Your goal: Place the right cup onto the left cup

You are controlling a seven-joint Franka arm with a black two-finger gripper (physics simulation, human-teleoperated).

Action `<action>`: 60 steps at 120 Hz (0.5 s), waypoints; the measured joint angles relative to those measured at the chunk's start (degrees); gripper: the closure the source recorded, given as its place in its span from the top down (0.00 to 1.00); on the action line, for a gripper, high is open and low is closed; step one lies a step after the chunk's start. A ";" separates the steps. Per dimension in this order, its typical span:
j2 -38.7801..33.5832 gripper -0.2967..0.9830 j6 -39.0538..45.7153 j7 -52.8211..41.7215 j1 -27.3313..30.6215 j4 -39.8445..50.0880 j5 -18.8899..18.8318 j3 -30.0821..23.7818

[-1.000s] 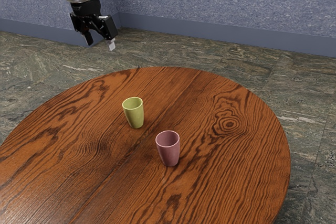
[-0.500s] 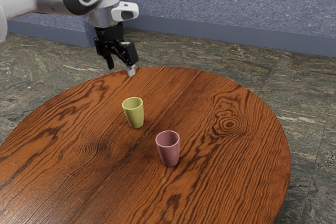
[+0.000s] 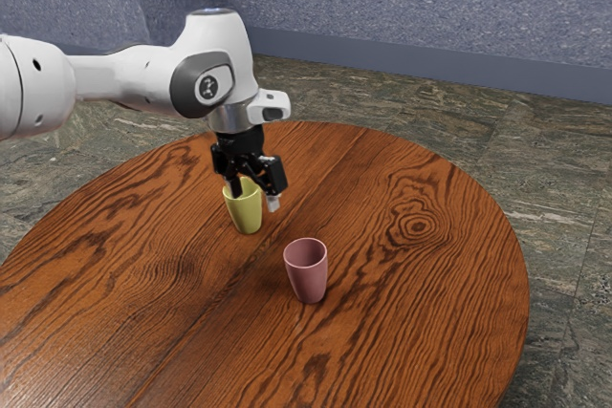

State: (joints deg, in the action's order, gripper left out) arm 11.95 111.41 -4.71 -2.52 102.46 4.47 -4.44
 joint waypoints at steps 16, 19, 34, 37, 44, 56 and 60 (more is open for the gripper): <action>3.42 0.77 3.77 0.82 -0.66 -0.05 -0.51 -0.81; 4.00 0.77 4.36 0.96 -0.81 -0.08 -0.56 -0.90; 6.92 0.77 6.48 1.54 -0.97 -0.42 -0.67 -1.02; 7.21 0.77 6.95 1.65 -0.96 -0.21 -0.67 -1.05; 7.68 0.77 8.02 1.87 -0.99 0.17 -0.68 -1.08; 8.90 0.77 9.34 2.21 -0.99 0.37 -0.68 -1.08; 9.06 0.77 9.71 2.31 -0.99 0.83 -0.68 -1.09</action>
State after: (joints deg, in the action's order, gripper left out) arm 21.01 121.12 -2.40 -3.51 103.29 3.78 -5.53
